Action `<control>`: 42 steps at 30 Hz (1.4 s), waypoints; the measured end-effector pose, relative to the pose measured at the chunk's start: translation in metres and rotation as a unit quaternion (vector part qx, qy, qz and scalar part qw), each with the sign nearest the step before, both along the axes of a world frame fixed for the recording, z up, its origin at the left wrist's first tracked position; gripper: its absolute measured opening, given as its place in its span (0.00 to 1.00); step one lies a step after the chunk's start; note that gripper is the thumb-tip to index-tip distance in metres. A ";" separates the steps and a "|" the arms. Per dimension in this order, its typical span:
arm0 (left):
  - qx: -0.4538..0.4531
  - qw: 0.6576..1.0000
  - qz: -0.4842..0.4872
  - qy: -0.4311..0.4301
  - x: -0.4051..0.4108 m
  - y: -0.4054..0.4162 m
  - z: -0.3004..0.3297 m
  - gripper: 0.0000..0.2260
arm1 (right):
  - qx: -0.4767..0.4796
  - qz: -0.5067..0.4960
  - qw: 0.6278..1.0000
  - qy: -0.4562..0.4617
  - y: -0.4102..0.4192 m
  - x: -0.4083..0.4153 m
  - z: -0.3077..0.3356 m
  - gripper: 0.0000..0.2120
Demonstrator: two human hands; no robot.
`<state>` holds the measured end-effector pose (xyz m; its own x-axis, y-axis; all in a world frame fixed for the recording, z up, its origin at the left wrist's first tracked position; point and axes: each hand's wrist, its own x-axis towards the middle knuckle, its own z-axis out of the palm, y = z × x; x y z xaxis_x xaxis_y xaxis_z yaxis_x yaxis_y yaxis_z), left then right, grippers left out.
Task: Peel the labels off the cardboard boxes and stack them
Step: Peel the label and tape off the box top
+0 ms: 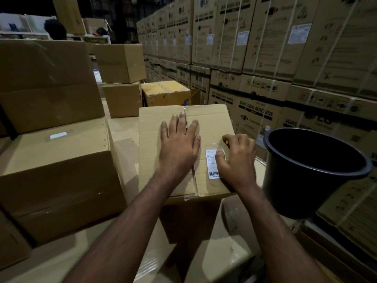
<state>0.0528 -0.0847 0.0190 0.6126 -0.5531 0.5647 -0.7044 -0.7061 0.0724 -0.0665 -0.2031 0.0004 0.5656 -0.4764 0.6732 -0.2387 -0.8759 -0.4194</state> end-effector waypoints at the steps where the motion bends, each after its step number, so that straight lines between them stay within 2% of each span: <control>1: -0.002 1.000 0.001 -0.005 -0.001 0.001 -0.001 0.25 | 0.004 -0.004 1.000 0.004 0.000 0.001 0.000 0.19; 8: -0.012 1.000 0.005 -0.027 -0.002 0.001 -0.006 0.26 | -0.018 -0.059 0.998 0.025 0.004 0.009 0.004 0.10; 12: -0.017 0.999 0.007 -0.033 -0.004 0.002 -0.007 0.25 | -0.038 -0.059 0.997 0.015 0.006 0.008 -0.001 0.07; 16: -0.017 0.999 0.007 -0.033 -0.005 0.002 -0.007 0.25 | -0.007 -0.039 0.999 -0.006 0.004 0.006 -0.002 0.06; 20: -0.016 0.999 0.008 -0.031 -0.007 0.003 -0.006 0.25 | 0.002 -0.032 0.999 -0.022 0.006 0.004 -0.003 0.11; 24: -0.015 0.999 0.010 -0.029 -0.008 0.002 -0.006 0.25 | -0.004 -0.021 0.999 -0.040 0.005 0.002 -0.005 0.04; 27: -0.012 0.999 0.012 -0.031 -0.009 0.002 -0.005 0.25 | -0.010 -0.018 0.999 -0.044 0.005 0.001 -0.008 0.03; 32: -0.014 0.999 0.012 -0.028 -0.012 0.003 -0.005 0.25 | -0.009 -0.004 0.999 -0.048 0.004 -0.003 -0.010 0.05; 36: -0.010 0.999 0.013 -0.031 -0.013 0.005 -0.005 0.25 | 0.022 0.013 0.998 -0.061 0.004 -0.005 -0.011 0.12; 42: -0.017 0.999 0.013 -0.031 -0.012 0.004 -0.007 0.25 | 0.021 0.030 0.997 -0.068 0.002 -0.004 -0.015 0.03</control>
<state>0.0412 -0.0808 0.0123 0.5889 -0.5178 0.6206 -0.6903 -0.7216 0.0530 -0.0709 -0.2015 -0.0148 0.4984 -0.4736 0.7262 -0.1240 -0.8680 -0.4809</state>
